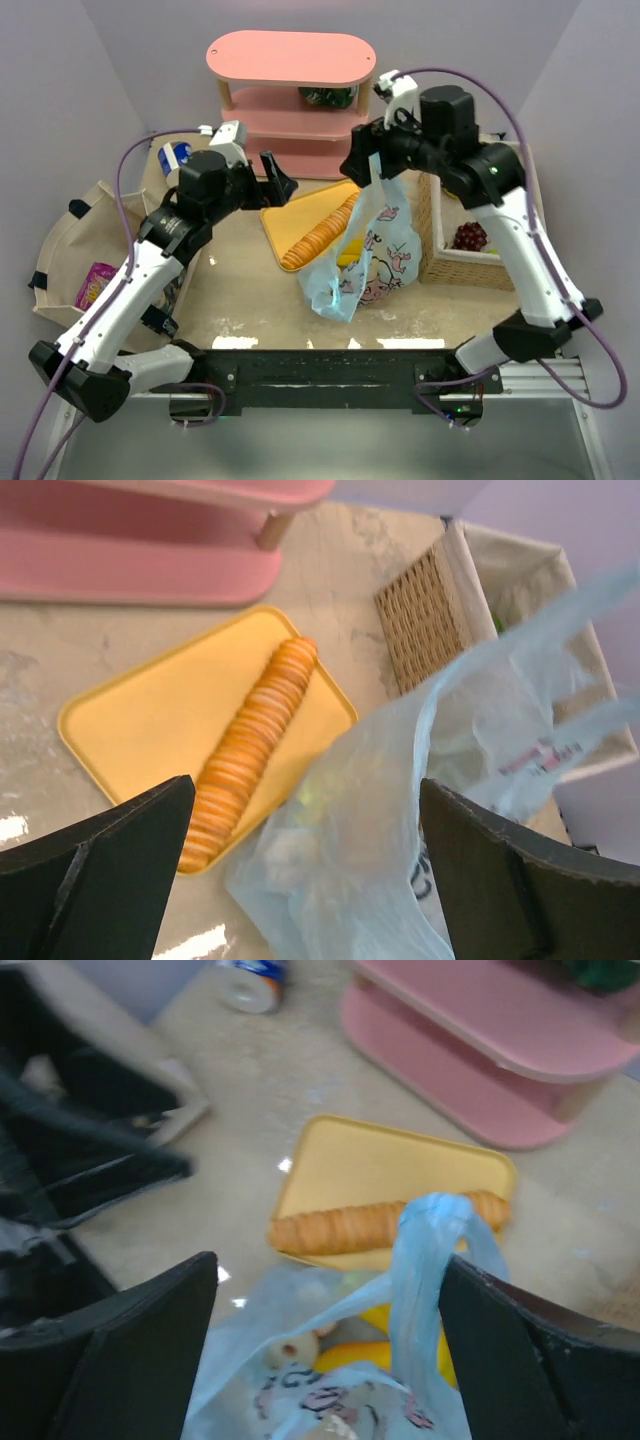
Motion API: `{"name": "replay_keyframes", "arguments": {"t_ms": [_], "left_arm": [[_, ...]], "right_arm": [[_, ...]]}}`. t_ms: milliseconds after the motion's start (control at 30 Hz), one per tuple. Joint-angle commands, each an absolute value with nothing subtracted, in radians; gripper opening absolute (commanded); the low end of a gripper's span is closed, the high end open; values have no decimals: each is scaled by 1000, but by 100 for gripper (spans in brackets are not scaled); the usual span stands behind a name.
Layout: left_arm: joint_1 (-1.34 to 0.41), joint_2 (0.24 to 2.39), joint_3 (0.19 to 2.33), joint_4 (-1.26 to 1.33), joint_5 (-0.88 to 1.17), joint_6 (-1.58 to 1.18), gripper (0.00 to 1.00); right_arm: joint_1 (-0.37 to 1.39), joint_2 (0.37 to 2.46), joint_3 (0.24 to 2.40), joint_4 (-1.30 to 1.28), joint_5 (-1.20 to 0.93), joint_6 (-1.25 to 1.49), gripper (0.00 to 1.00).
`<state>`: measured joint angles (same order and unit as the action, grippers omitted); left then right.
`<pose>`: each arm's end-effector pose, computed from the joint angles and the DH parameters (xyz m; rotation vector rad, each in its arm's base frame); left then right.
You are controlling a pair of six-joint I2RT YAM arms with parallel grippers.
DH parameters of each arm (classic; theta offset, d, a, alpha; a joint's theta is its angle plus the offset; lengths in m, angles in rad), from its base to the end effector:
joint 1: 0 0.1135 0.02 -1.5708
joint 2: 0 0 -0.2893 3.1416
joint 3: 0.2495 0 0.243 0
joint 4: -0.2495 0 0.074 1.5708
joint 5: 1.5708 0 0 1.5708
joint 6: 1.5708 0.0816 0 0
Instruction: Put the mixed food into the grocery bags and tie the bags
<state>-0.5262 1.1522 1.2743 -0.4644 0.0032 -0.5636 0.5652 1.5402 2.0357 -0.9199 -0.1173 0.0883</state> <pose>0.2380 -0.1385 0.4138 -0.0348 1.9828 -0.7277 0.2745 0.1854 0.5036 -0.5545 1.9554 0.5337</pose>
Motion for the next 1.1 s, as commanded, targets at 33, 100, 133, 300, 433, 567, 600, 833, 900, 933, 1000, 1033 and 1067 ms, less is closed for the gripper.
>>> {"name": "replay_keyframes", "arguments": {"t_ms": [33, 100, 133, 300, 433, 567, 600, 833, 900, 933, 1000, 1033, 1067], "left_arm": [[-436, 1204, 1296, -334, 120, -483, 100], [-430, 1241, 1319, -353, 120, -453, 100], [-428, 1250, 1331, -354, 120, -446, 100], [-422, 1269, 1318, -334, 146, -459, 100], [-420, 1269, 1281, -316, 187, -480, 100], [-420, 1266, 1275, -311, 184, -450, 100], [-420, 1266, 1275, -304, 173, -424, 100], [-413, 1305, 1312, -316, 155, -371, 100], [-413, 1322, 1322, -327, 166, -368, 100], [-413, 1328, 1327, -331, 169, -367, 100], [-413, 1338, 1333, -339, 179, -364, 100], [-413, 1339, 1335, -341, 184, -361, 100], [-413, 1342, 1335, -344, 189, -351, 100]], "right_arm": [[606, 1417, 1950, -1086, -496, 132, 82], [684, 1358, 1915, -1098, -447, 137, 85], [710, 1344, 1908, -1104, -446, 137, 88], [724, 1312, 1921, -1184, -217, 198, 90], [723, 1397, 2096, -1273, -106, 166, 92], [726, 1459, 2129, -1333, -336, 186, 86], [730, 1454, 2006, -1325, -369, 186, 84], [830, 1394, 1727, -1240, -472, 354, 80], [880, 1371, 1663, -1171, -479, 418, 80], [894, 1362, 1637, -1139, -500, 481, 80], [917, 1325, 1559, -1048, -485, 561, 80], [919, 1315, 1534, -1026, -483, 630, 80], [920, 1306, 1496, -1013, -473, 658, 80]]}}
